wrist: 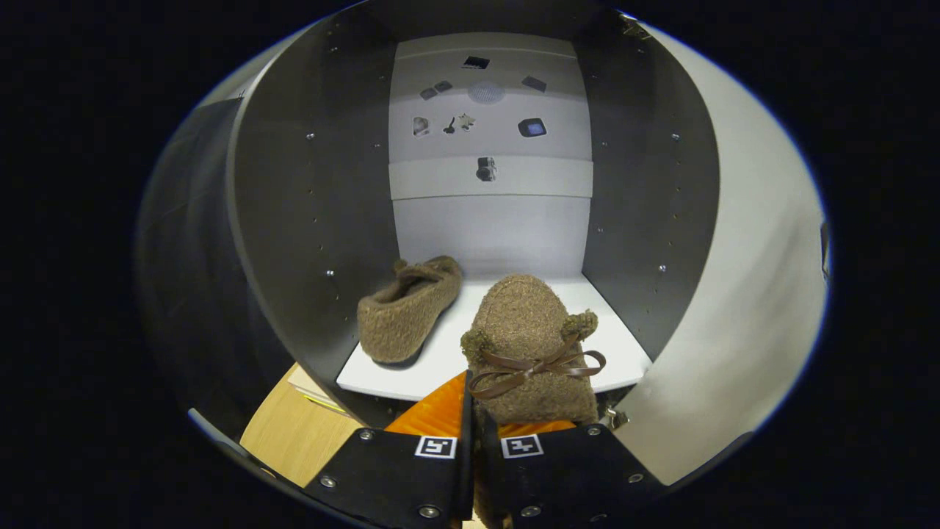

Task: Open the shoe cabinet door, grab the shoes and put them into the shoe cabinet, then close the shoe cabinet door.

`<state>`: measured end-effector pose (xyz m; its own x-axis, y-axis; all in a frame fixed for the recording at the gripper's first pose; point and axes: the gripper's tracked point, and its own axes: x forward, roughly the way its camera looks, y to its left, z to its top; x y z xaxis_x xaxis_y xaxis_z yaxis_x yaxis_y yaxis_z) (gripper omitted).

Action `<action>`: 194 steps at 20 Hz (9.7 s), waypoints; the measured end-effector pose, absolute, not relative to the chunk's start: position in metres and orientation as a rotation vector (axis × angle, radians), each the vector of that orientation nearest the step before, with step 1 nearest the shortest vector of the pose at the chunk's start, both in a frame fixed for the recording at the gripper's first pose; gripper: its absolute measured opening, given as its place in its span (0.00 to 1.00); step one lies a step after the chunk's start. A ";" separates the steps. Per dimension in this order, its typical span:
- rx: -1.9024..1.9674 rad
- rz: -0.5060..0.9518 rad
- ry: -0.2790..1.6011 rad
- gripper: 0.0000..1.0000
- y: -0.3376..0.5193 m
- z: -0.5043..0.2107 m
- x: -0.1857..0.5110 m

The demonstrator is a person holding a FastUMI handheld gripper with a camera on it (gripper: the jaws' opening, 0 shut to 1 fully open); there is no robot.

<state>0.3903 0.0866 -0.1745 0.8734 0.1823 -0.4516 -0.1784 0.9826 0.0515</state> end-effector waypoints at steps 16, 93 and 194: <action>-0.009 0.147 0.591 0.08 0.089 -0.203 0.552; 0.075 -0.304 0.246 0.29 -0.191 -0.072 0.058; 0.106 0.268 0.123 0.98 0.015 -0.106 0.151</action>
<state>0.1514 0.0150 -0.1063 0.9570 0.2699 -0.1064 -0.2570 0.9588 0.1207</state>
